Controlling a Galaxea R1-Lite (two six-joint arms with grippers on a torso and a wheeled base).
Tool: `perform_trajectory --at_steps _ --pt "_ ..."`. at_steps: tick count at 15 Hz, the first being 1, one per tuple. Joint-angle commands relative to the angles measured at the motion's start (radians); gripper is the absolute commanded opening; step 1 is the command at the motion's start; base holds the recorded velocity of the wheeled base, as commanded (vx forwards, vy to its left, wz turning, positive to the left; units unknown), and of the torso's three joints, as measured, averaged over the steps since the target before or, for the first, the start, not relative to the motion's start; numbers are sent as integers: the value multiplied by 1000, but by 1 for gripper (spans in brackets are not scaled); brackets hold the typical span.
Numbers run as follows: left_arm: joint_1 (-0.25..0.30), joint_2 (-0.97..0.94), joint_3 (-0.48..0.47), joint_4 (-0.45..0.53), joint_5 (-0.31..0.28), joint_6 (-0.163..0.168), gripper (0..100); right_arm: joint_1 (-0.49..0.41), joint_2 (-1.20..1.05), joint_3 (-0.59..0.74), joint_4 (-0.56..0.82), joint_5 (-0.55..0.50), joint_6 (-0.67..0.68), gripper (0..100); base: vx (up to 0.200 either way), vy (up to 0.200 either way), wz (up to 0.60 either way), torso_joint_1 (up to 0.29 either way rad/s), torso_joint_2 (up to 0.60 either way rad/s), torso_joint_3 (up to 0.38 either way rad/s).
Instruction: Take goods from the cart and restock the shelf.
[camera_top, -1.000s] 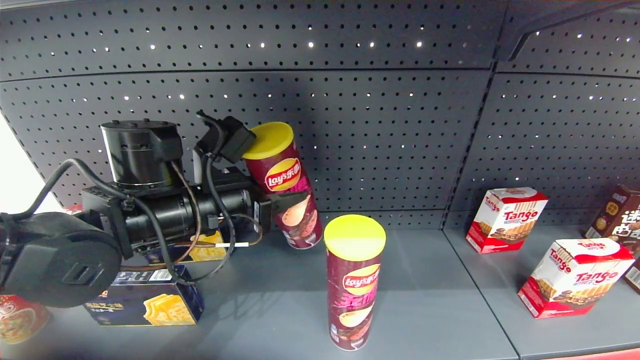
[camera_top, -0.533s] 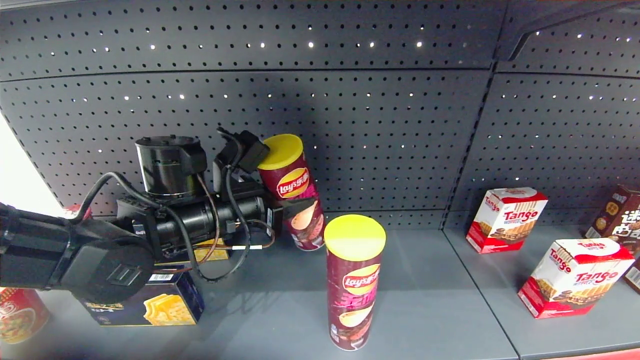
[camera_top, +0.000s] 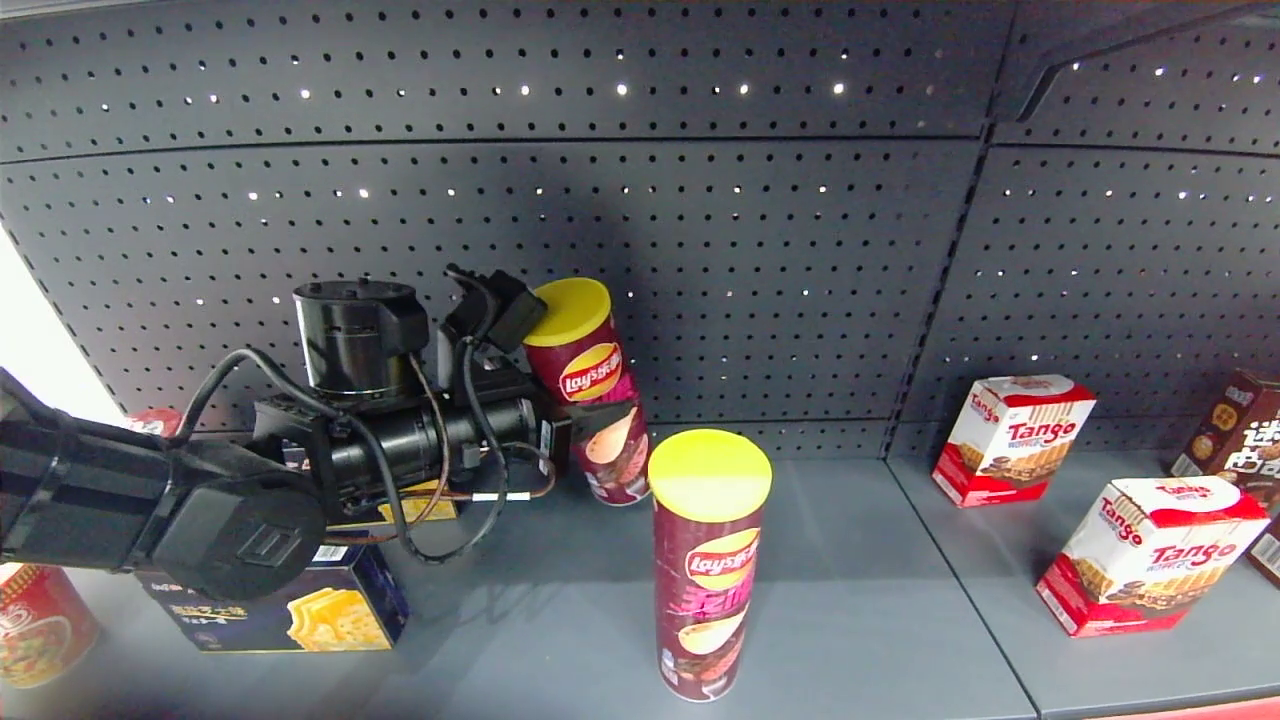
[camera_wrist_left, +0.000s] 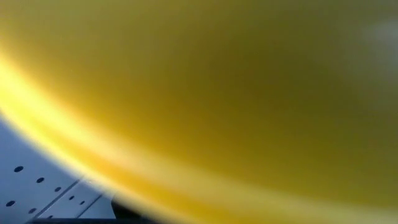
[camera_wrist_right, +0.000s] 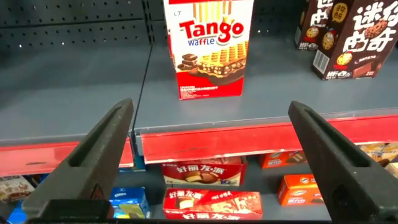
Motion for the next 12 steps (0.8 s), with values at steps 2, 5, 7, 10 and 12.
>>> perform_trajectory --at_steps 2,5,7,10,12 --pt "-2 20 2 0 -22 1 0 0 0 -1 -1 0 16 100 0 0 0 0 0 0" --pt "-3 51 -7 -1 -42 3 0 0 0 0 -1 0 16 100 0 0 0 0 0 0" --pt "-9 68 -22 0 -44 4 0 0 0 0 -1 0 16 100 0 0 0 0 0 0" --pt "-25 85 -45 3 -70 12 0 0 0 0 -1 0 16 100 0 0 0 0 0 0" --pt "-25 117 -73 -4 -85 36 0 0 0 0 -1 0 16 100 0 0 0 0 0 0"
